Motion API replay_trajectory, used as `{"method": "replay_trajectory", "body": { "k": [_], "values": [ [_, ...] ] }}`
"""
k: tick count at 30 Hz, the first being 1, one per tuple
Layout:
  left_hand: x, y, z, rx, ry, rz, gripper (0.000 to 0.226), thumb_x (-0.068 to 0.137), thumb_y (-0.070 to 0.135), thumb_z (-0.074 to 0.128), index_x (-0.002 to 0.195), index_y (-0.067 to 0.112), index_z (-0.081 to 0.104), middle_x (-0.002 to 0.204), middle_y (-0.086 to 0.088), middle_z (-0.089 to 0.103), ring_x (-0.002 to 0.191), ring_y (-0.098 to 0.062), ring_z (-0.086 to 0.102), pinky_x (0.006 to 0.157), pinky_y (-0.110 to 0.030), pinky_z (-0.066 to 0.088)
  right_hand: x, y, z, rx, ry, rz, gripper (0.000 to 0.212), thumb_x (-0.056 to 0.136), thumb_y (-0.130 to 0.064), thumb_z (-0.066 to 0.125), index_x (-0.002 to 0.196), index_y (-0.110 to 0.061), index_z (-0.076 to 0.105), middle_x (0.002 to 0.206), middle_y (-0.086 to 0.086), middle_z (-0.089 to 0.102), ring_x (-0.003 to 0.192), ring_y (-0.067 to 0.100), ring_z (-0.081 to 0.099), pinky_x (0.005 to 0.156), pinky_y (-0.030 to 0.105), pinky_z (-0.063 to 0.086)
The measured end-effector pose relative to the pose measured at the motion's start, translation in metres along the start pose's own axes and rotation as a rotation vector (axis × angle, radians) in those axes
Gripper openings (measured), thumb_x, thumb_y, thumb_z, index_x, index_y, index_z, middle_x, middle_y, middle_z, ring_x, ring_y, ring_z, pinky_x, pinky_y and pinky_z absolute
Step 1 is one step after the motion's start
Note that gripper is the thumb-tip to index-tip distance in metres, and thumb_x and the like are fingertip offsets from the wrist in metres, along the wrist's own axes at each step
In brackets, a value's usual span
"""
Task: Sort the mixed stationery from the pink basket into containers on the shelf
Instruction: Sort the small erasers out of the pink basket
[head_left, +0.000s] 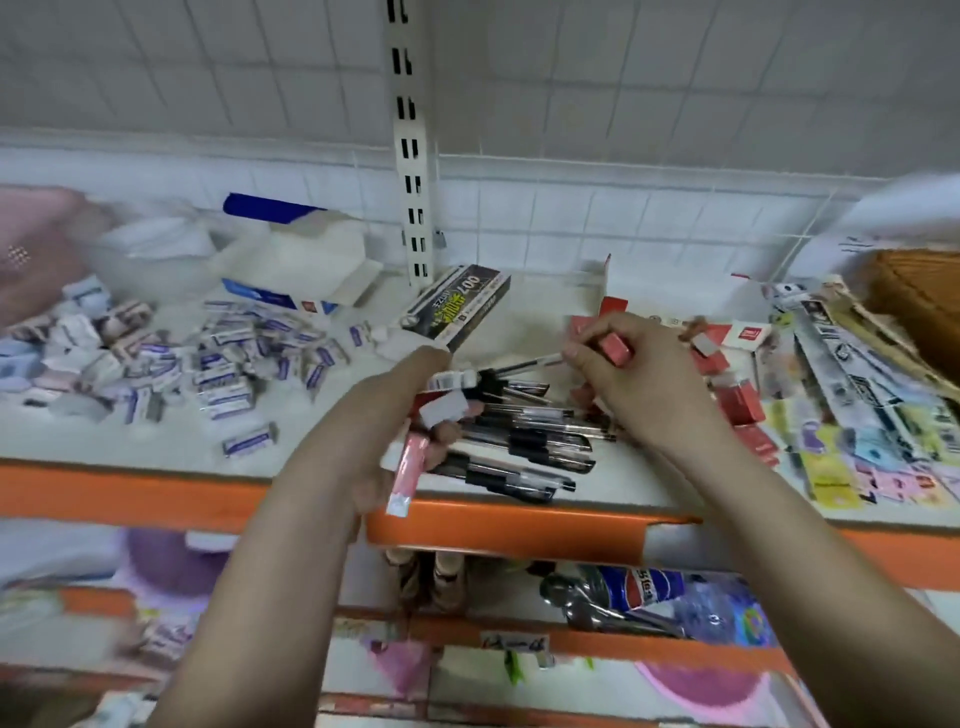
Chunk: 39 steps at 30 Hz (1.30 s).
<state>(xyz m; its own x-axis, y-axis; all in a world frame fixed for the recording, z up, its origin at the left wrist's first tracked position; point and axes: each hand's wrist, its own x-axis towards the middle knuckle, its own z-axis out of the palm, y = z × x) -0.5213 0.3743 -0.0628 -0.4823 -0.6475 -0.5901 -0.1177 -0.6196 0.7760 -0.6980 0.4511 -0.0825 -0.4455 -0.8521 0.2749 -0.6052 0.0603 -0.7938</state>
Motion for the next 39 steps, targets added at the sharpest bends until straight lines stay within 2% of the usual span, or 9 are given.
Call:
{"method": "replay_trajectory", "body": {
  "k": [4,6,13,16,22,28,31,35,39],
  "values": [
    [-0.009,0.004,-0.018,0.025,0.029,0.058,0.035,0.1,0.023,0.028,0.076,0.005,0.047,0.041,-0.005,0.052,0.019,-0.008,0.034,0.025,-0.006,0.021,-0.002,0.001,0.005,-0.098,-0.072,-0.027,0.01,0.087,-0.025,0.066,0.085,-0.016,0.066,0.073,-0.003,0.062,0.072,0.017,0.059,0.066,0.021,0.043],
    [-0.003,0.005,-0.019,-0.001,0.048,0.15,0.03,0.098,0.025,0.035,0.085,0.004,0.051,0.043,-0.004,0.055,0.023,-0.008,0.038,0.025,-0.011,0.026,0.0,0.002,-0.003,-0.125,0.014,-0.012,0.011,0.089,-0.025,0.063,0.088,-0.015,0.065,0.075,-0.005,0.059,0.074,0.014,0.054,0.06,0.008,0.036],
    [0.02,0.013,0.035,-0.109,-0.078,0.215,0.019,0.092,0.026,0.051,0.094,0.008,0.057,0.072,-0.007,0.062,0.033,-0.007,0.04,0.031,-0.013,0.033,0.044,0.022,-0.07,-0.127,0.181,0.021,0.015,0.091,-0.007,0.048,0.091,-0.018,0.058,0.091,0.003,0.063,0.082,0.025,0.061,0.074,0.029,0.048],
    [0.029,0.015,0.068,-0.08,-0.131,0.189,0.018,0.09,0.025,0.054,0.096,0.008,0.054,0.072,-0.009,0.058,0.034,-0.01,0.041,0.032,-0.014,0.034,0.05,0.042,-0.081,-0.277,0.056,-0.018,0.016,0.093,-0.007,0.048,0.098,-0.017,0.058,0.091,-0.001,0.058,0.082,0.02,0.057,0.067,0.025,0.039],
    [0.039,0.011,0.105,-0.061,-0.193,0.188,0.023,0.087,0.025,0.059,0.073,0.008,0.056,0.066,-0.008,0.058,0.038,-0.011,0.043,0.036,-0.014,0.036,0.045,0.055,-0.099,-0.58,-0.198,-0.186,0.029,0.092,-0.016,0.057,0.121,-0.013,0.058,0.118,0.008,0.061,0.109,0.021,0.053,0.077,0.011,0.027],
    [0.047,0.013,0.109,-0.037,-0.232,0.206,0.023,0.089,0.025,0.056,0.073,0.008,0.058,0.07,-0.009,0.055,0.041,-0.01,0.044,0.037,-0.015,0.036,0.04,0.041,-0.114,-0.74,-0.353,-0.287,0.033,0.089,-0.029,0.062,0.12,-0.017,0.061,0.112,0.003,0.064,0.088,0.012,0.056,0.075,0.02,0.037],
    [0.051,0.012,0.107,-0.055,-0.239,0.208,0.021,0.089,0.025,0.055,0.078,0.007,0.058,0.077,-0.011,0.056,0.041,-0.01,0.043,0.036,-0.015,0.036,0.04,0.031,-0.119,-0.407,-0.076,-0.22,0.02,0.089,-0.014,0.062,0.109,-0.016,0.064,0.113,0.002,0.064,0.092,0.01,0.065,0.083,0.025,0.051],
    [0.053,0.012,0.108,-0.084,-0.282,0.226,0.018,0.091,0.024,0.051,0.087,0.007,0.057,0.08,-0.013,0.055,0.039,-0.009,0.044,0.035,-0.015,0.036,0.031,0.018,-0.126,0.422,0.219,0.117,0.027,0.09,0.01,0.05,0.1,-0.013,0.06,0.11,0.012,0.061,0.085,0.011,0.069,0.061,0.018,0.055],
    [0.055,0.011,0.109,-0.215,-0.294,0.168,0.018,0.092,0.023,0.048,0.085,0.008,0.053,0.071,-0.01,0.054,0.036,-0.008,0.043,0.034,-0.013,0.036,0.008,0.039,-0.105,0.166,0.165,0.204,0.027,0.095,0.003,0.044,0.1,-0.018,0.06,0.097,0.006,0.067,0.065,0.006,0.066,0.049,0.021,0.052]
  ]
}}
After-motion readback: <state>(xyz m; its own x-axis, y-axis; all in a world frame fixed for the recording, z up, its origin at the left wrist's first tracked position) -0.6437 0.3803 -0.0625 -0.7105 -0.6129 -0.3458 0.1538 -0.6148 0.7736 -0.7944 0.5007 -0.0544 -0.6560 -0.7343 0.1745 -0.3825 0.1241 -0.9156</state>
